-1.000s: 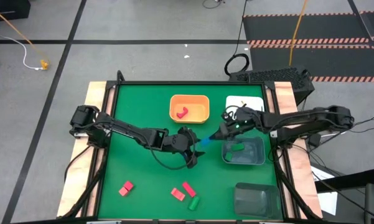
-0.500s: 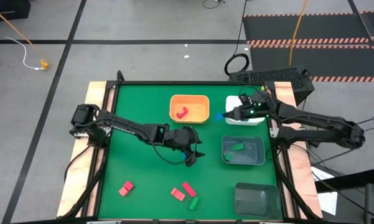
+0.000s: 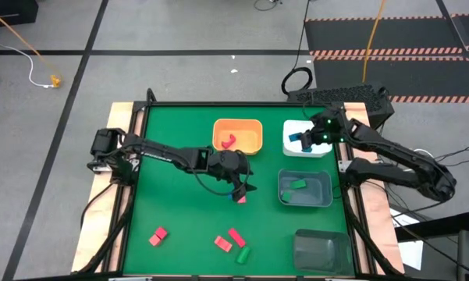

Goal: Sort & place blocks by color
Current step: Put the top blue block into the white bin

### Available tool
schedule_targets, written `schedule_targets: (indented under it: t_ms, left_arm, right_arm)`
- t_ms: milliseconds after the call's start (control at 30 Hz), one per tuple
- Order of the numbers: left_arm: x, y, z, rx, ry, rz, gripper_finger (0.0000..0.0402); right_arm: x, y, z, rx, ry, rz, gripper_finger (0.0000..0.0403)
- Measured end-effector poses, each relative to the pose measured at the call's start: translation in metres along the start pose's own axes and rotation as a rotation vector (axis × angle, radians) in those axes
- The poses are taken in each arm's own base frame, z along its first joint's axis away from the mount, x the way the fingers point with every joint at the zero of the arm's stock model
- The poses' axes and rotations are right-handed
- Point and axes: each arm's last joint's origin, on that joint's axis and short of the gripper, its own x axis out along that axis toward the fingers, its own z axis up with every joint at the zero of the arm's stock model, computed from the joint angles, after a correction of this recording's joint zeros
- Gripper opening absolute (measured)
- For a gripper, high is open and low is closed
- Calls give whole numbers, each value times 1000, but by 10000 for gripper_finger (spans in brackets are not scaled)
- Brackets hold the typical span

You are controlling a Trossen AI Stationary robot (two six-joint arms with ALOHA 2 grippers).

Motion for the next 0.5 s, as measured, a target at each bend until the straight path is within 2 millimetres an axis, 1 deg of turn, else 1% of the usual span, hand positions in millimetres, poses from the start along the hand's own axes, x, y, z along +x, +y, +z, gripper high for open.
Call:
schedule_targets:
  t_ms: [133,233,367,500]
  left_arm:
    - [-1,7,3,13,-2,-5,310]
    - [-1,12,5,7,1,-12,310]
    - [-2,19,6,-26,23,-40,310]
    - [-2,23,6,-55,36,-30,310]
  right_arm:
    - [-1,-7,3,-81,-42,-102,46]
    - [-2,-9,3,-154,-43,-130,67]
    - [-2,-9,4,-180,-45,-123,116]
    - [-2,-9,4,-182,-51,-119,177]
